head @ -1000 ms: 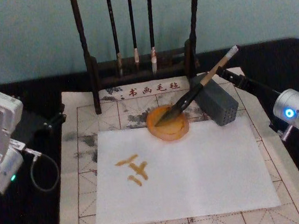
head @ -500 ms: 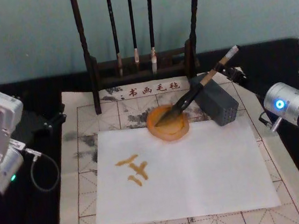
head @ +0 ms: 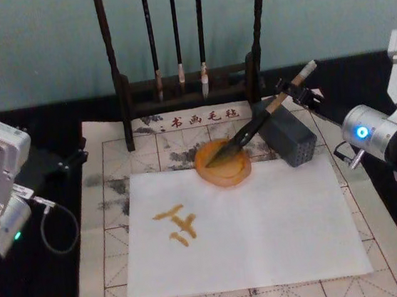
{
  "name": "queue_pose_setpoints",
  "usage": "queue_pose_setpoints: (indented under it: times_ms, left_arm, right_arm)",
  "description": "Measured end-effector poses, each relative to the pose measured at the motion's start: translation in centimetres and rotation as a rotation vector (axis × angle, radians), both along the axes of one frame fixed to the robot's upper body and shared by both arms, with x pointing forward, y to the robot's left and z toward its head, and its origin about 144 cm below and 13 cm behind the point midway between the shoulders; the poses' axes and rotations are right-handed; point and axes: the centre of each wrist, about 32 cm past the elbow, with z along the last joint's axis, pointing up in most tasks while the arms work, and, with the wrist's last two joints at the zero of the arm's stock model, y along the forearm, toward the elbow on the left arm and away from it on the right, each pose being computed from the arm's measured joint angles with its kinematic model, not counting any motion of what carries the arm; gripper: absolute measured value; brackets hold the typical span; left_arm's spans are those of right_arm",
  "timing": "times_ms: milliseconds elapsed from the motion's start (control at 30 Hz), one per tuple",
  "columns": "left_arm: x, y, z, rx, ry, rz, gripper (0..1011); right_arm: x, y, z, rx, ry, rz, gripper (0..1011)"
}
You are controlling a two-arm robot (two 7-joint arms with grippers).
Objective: Pick up the brush from the inkstone, write on the paper, then place the brush back to its original position.
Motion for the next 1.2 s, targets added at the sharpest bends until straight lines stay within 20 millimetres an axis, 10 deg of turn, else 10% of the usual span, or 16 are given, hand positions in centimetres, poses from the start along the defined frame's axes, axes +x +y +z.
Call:
queue_pose_setpoints:
  times_ms: [1200]
  left_arm:
    - [0.0,0.0,0.0,0.0,0.0,0.0,1001]
  right_arm:
    - [0.94,0.59,-0.26,0.007,0.002,-0.006,1003]
